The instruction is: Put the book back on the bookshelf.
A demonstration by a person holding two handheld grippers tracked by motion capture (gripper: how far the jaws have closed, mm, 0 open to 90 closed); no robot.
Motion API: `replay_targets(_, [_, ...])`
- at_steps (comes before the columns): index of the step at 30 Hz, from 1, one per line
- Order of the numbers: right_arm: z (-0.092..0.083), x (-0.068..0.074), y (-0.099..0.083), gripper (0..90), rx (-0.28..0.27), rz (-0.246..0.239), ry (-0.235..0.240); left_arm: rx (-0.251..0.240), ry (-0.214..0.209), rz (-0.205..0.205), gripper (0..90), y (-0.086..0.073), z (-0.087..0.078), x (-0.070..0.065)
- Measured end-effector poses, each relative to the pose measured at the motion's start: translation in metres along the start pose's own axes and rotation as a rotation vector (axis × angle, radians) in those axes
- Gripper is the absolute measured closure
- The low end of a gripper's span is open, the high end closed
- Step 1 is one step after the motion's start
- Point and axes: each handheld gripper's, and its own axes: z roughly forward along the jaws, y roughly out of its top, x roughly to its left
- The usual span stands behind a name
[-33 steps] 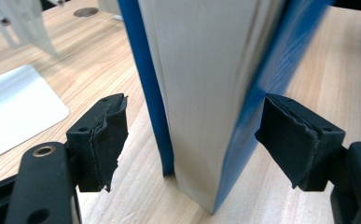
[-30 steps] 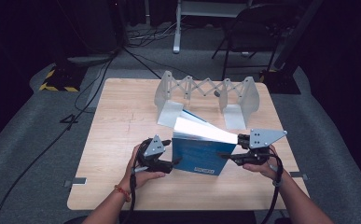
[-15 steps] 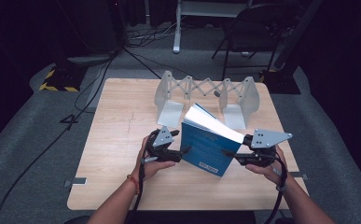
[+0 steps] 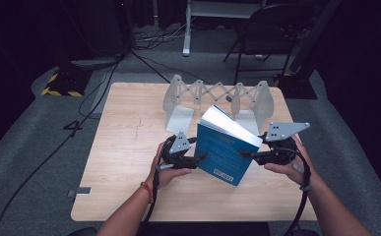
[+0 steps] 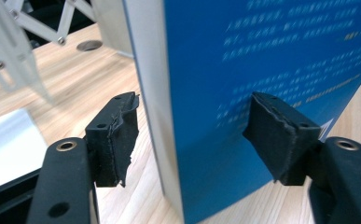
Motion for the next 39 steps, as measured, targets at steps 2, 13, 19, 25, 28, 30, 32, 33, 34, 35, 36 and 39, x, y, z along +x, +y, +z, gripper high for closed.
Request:
replay_targets(2, [0.001, -0.001, 0.003, 55.9, 0.012, 0.008, 0.013, 0.015, 0.007, 0.006, 33.3, -0.002, -0.003, 0.001])
replay_targets(13, [0.009, -0.011, 0.029, 52.9, 0.131, 0.033, 0.058, 0.252, 0.041, -0.008, 26.4, -0.057, -0.058, 0.014])
replay_targets(19, [0.016, -0.015, 0.044, 52.4, 0.218, 0.018, 0.088, 0.301, 0.059, -0.054, 25.0, -0.081, -0.082, 0.021])
replay_targets(25, [0.025, -0.021, 0.051, 51.9, 0.246, 0.037, 0.103, 0.342, 0.091, -0.083, 23.7, -0.093, -0.093, 0.027])
replay_targets(28, [0.028, -0.022, 0.054, 52.1, 0.263, 0.041, 0.104, 0.349, 0.104, -0.088, 23.6, -0.096, -0.095, 0.028])
replay_targets(30, [0.029, -0.023, 0.055, 52.6, 0.265, 0.050, 0.106, 0.351, 0.104, -0.094, 22.7, -0.098, -0.094, 0.029])
replay_targets(32, [0.029, -0.023, 0.055, 54.5, 0.267, 0.058, 0.102, 0.364, 0.115, -0.092, 22.3, -0.099, -0.091, 0.029])
replay_targets(33, [0.029, -0.023, 0.055, 54.5, 0.267, 0.058, 0.102, 0.364, 0.115, -0.092, 21.8, -0.099, -0.091, 0.029])
replay_targets(34, [0.029, -0.022, 0.055, 55.9, 0.268, 0.050, 0.095, 0.374, 0.124, -0.088, 20.8, -0.099, -0.090, 0.029])
replay_targets(35, [0.029, -0.022, 0.055, 55.9, 0.268, 0.050, 0.095, 0.377, 0.124, -0.088, 20.8, -0.099, -0.089, 0.029])
replay_targets(36, [0.029, -0.022, 0.055, 56.6, 0.267, 0.047, 0.094, 0.375, 0.126, -0.086, 20.4, -0.099, -0.089, 0.029])
replay_targets(39, [0.029, -0.020, 0.056, 58.2, 0.269, 0.036, 0.090, 0.366, 0.113, -0.115, 19.9, -0.101, -0.089, 0.030])
